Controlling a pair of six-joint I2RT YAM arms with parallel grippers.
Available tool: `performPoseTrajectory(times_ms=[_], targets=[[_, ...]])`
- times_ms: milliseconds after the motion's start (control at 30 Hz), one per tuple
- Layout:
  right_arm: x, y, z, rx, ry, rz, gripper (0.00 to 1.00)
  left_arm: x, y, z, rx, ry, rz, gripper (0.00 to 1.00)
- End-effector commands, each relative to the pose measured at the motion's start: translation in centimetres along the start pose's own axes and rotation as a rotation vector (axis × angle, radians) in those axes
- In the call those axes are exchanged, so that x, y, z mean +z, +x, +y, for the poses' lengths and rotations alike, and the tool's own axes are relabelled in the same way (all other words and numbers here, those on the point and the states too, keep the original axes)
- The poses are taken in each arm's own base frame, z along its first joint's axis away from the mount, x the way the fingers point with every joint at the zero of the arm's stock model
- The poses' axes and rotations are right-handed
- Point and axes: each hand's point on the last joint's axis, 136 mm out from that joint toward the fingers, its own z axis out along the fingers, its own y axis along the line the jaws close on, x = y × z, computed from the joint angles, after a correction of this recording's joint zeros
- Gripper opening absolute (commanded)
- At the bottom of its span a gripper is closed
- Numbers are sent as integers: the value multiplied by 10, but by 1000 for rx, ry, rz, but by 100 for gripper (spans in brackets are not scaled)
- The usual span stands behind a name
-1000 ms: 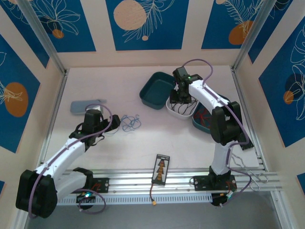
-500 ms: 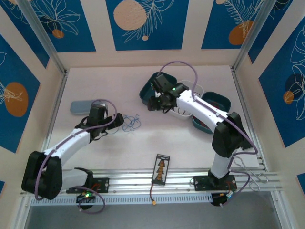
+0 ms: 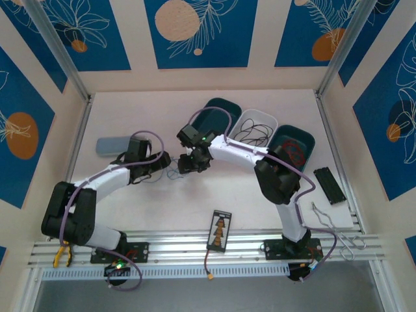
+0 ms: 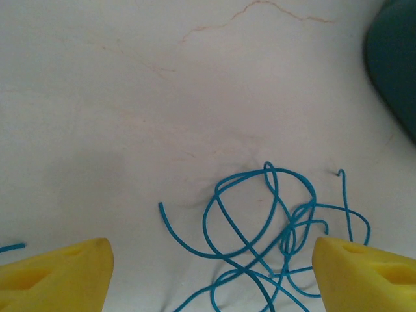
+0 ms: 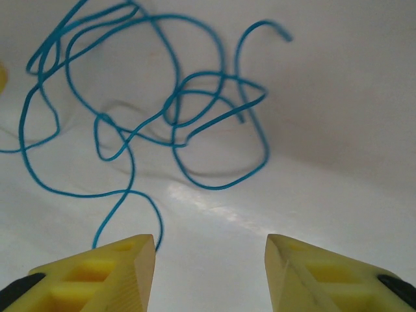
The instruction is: Untangle the cables
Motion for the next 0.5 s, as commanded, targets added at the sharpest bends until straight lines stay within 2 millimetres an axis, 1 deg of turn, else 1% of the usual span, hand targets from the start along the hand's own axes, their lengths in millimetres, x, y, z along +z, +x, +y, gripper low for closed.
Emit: performPoseTrajectory(times_ms=[0,133,300,467], targets=[[-3,-1,23,-15,-99,1,50,5,-10,-7,-25,37,-2,78],[3,6,28,-41,-104,10,51,13,-9,-10,-33,56,17,76],[15,14,29,-50,-101,39,52,22,-7,-14,-42,81,41,74],[24,17,32,-63,-96,60,53,24,-5,-14,-50,84,48,74]])
